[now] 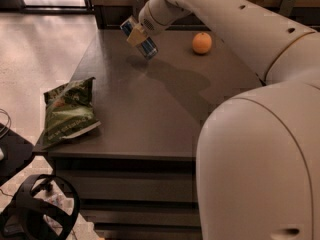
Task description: Knock redbull can over
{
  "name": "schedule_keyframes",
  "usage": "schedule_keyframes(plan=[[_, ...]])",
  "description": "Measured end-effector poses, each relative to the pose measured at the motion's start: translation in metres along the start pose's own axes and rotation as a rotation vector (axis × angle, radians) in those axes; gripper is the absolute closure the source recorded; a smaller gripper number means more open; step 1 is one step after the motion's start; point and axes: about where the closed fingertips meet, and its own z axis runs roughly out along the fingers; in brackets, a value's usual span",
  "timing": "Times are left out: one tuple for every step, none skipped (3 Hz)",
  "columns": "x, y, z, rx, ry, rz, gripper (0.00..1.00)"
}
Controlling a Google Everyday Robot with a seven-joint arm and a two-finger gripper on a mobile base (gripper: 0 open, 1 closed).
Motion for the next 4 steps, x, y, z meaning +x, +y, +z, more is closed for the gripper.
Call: schedule_keyframes(plan=[[0.004, 0.006, 0.007, -0.012, 0.100, -0.059, 1.00], [0.010, 0.016, 0.024, -0.048, 0.195, -0.116, 1.00], [0.016, 0.026, 0.046, -0.103, 0.258, -0.153, 1.00], [0.024, 0.035, 0.070, -0.160, 0.266, -0.149, 1.00]])
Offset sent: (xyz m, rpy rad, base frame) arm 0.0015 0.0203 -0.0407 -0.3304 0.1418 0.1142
